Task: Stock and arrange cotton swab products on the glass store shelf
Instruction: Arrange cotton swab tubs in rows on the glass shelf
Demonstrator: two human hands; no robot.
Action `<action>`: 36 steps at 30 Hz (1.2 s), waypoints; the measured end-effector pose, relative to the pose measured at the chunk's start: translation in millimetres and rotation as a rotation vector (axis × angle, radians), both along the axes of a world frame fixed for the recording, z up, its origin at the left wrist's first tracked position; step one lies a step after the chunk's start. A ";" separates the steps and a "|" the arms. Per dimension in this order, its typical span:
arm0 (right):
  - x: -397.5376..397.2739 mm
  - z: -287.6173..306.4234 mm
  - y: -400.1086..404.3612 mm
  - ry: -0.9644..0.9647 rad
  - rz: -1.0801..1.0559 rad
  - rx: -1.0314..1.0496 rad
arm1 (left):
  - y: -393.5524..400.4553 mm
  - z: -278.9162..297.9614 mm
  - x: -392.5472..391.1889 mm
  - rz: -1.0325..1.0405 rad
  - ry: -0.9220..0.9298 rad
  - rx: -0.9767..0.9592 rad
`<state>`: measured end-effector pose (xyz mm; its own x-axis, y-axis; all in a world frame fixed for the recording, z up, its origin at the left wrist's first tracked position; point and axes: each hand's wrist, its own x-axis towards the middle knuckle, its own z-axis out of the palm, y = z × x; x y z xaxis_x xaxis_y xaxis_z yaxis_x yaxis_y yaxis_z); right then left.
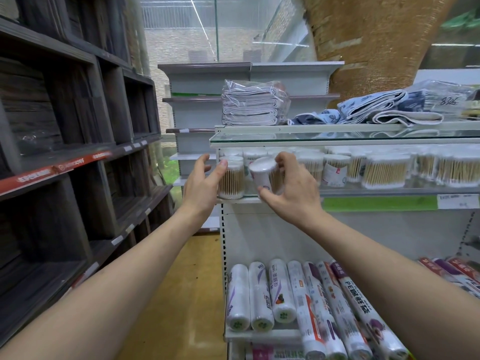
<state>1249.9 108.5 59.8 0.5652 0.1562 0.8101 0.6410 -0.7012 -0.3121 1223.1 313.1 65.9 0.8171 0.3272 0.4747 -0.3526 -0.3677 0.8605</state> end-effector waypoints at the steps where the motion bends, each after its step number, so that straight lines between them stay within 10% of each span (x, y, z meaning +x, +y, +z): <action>1: 0.9 0.2 0.4 -0.009 -0.016 -0.025 | 0.8 0.0 -0.4 0.005 -0.002 0.005; 36: 29.5 40.9 7.1 0.108 -0.262 -0.441 | 5.0 7.9 6.1 -0.078 0.040 -0.015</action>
